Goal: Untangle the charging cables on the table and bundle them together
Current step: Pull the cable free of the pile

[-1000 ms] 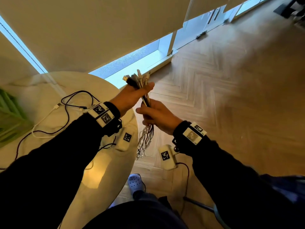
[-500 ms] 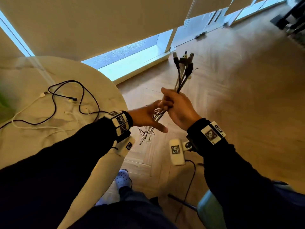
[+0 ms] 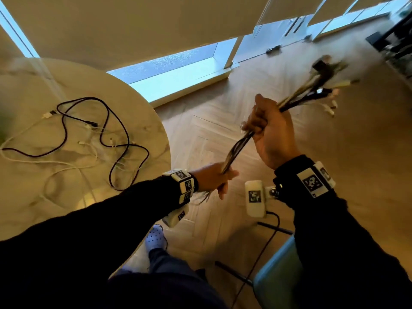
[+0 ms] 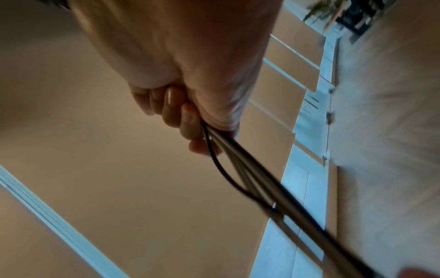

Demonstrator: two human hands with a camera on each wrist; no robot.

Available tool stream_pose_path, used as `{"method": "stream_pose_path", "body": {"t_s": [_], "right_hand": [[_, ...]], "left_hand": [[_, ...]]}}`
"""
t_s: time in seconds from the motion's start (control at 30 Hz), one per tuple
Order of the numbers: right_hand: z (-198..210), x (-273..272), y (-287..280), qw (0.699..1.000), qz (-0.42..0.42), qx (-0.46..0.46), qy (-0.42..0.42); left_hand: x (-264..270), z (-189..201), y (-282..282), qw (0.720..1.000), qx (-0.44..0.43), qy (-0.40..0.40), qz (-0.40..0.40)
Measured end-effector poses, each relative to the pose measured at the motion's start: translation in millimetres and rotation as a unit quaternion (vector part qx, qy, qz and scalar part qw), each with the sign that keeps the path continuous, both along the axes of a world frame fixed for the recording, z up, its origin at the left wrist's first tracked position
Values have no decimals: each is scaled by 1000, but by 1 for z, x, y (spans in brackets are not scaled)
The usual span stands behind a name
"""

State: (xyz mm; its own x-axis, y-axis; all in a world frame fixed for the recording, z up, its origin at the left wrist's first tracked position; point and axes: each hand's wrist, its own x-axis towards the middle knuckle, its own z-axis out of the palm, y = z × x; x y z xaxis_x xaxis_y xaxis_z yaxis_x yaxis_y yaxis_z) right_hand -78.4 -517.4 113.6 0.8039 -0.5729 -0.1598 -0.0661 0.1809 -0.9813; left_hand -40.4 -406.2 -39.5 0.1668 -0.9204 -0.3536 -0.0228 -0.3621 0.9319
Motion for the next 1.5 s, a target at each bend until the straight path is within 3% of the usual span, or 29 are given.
{"method": "stream_pose_path", "body": {"t_s": [0.1, 0.23, 0.3, 0.4, 0.5, 0.6, 0.67, 0.7, 0.8, 0.87, 0.93, 1.03, 1.1, 1.23, 1.33, 1.5], "right_hand": [[-10, 3, -14, 994, 46, -21, 96], [-29, 0, -4, 963, 177, -81, 186], [-35, 0, 15, 939, 236, -141, 205], [-43, 4, 41, 915, 281, -192, 217], [-58, 8, 51, 927, 270, -151, 211], [-89, 3, 61, 937, 279, -71, 197], [-115, -5, 68, 905, 348, -61, 238], [-127, -8, 70, 867, 402, -94, 278], [-157, -9, 63, 704, 532, -245, 401], [-167, -4, 50, 657, 490, -343, 459], [-168, 3, 37, 645, 382, -473, 464], [-165, 14, 46, 670, 290, -554, 399], [-165, 19, 76, 647, 328, -569, 387], [-178, 17, 157, 556, 486, -595, 317], [-184, 16, 203, 507, 571, -577, 290], [-188, 31, 204, 545, 624, -461, 317]], "left_hand": [[11, -2, 17, 998, -55, -40, 2], [35, 28, 35, 983, -135, 8, 123], [45, 44, 32, 971, -179, 43, 153], [54, 69, 32, 963, -178, 90, 179], [61, 79, 40, 962, -165, 102, 191], [71, 83, 58, 950, -168, 166, 203], [83, 86, 76, 946, -156, 210, 192], [89, 88, 86, 945, -143, 231, 181], [104, 94, 121, 935, -122, 277, 187], [112, 97, 143, 924, -135, 271, 235], [118, 97, 163, 899, -171, 259, 309], [124, 96, 184, 845, -236, 255, 407], [125, 96, 191, 813, -261, 219, 472], [127, 91, 208, 775, -236, 117, 574], [127, 81, 230, 747, -217, 91, 622], [131, 69, 286, 715, -219, 104, 656]]}}
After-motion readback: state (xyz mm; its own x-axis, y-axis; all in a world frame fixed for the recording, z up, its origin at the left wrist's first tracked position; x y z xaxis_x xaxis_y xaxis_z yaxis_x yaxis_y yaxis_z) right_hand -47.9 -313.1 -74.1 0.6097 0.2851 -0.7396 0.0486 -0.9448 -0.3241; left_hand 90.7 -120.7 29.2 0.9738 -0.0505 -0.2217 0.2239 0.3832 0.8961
